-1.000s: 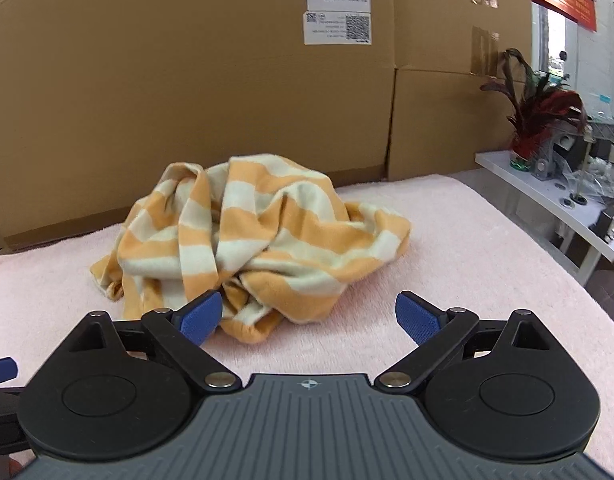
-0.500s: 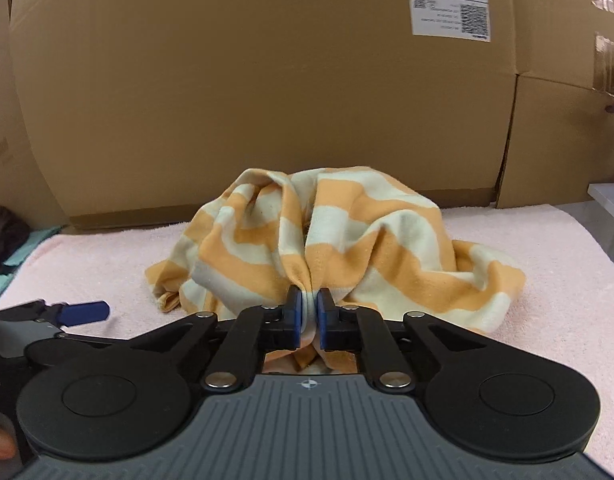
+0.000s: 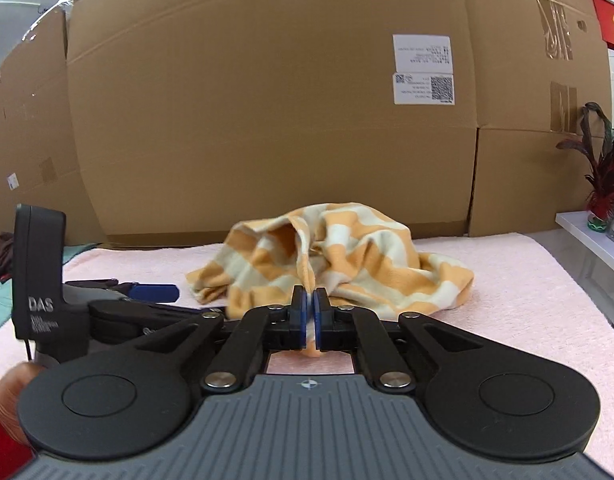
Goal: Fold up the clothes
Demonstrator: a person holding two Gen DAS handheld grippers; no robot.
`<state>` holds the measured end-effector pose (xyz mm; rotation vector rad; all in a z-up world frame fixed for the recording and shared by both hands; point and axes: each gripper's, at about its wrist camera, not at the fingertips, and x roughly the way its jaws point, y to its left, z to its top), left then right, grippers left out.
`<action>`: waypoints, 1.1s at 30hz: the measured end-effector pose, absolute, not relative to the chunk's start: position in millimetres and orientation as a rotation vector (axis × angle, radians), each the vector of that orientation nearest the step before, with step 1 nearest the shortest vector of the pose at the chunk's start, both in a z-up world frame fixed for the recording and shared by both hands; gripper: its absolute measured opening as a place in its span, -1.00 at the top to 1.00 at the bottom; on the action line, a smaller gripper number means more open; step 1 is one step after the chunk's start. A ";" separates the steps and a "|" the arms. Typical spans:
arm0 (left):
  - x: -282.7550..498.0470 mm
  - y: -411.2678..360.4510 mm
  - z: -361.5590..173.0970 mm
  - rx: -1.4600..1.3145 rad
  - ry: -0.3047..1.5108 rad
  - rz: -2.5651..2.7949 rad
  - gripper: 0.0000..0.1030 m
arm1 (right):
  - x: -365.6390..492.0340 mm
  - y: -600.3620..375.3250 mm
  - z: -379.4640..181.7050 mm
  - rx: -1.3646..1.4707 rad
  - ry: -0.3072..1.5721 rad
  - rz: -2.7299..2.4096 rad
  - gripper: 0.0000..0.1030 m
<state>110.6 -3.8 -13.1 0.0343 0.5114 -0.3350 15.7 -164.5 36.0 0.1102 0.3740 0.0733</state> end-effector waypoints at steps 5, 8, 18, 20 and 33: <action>72.0 -11.8 -12.3 0.165 0.471 -0.395 -0.98 | 2.8 -147.4 42.9 0.091 0.353 0.063 0.93; 49.0 -19.2 -13.2 0.253 0.431 -0.432 -0.98 | -2.7 -139.9 46.3 0.095 0.348 0.062 0.93; 43.0 -64.2 -13.6 0.421 0.335 -0.458 -0.44 | -28.0 -131.5 65.3 0.141 0.302 0.161 0.94; 48.1 -66.8 -12.7 0.404 0.360 -0.465 0.28 | -35.9 -131.9 70.1 0.137 0.280 0.179 0.94; 35.2 16.4 16.3 0.168 0.340 -0.260 0.71 | -46.2 -120.6 70.9 0.029 0.213 0.079 0.17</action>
